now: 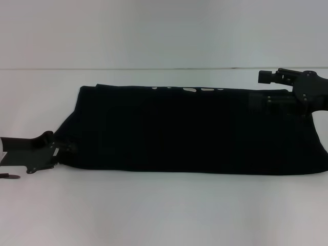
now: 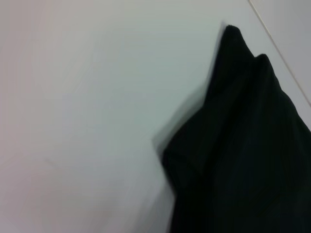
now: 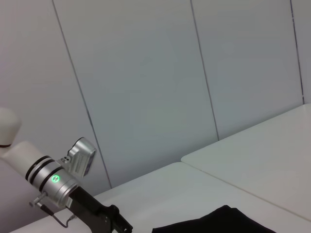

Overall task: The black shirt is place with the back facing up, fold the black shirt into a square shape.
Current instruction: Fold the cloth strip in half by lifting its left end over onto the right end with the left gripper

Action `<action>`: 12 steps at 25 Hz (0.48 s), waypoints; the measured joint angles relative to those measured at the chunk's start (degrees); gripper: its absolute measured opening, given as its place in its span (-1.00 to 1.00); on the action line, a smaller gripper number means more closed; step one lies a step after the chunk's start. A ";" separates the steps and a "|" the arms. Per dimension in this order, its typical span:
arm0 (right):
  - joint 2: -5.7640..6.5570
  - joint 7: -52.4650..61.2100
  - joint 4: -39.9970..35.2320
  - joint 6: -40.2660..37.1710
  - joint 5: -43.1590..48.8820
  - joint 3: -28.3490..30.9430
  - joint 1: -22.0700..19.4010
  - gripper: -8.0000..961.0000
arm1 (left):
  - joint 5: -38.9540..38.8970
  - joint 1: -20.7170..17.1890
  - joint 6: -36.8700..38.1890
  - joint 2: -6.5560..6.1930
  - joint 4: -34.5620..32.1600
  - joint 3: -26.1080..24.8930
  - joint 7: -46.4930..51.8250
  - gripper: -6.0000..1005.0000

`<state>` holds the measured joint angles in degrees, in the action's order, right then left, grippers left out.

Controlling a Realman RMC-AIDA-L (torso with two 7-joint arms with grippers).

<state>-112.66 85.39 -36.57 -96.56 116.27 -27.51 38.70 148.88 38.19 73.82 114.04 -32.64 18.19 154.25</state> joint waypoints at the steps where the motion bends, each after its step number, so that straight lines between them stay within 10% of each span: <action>1: -0.01 -0.02 -0.13 0.00 0.00 0.01 -0.05 0.93 | 0.12 0.00 -0.07 -0.01 0.00 0.00 -0.08 0.05; 12: -0.24 -0.03 -0.52 0.08 0.01 0.09 -0.18 0.93 | 0.54 0.11 -0.96 -0.05 0.13 0.51 -1.87 -0.63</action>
<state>-112.91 85.36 -37.09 -96.49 116.28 -27.42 38.51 149.42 38.29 72.86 113.99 -32.52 18.69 152.38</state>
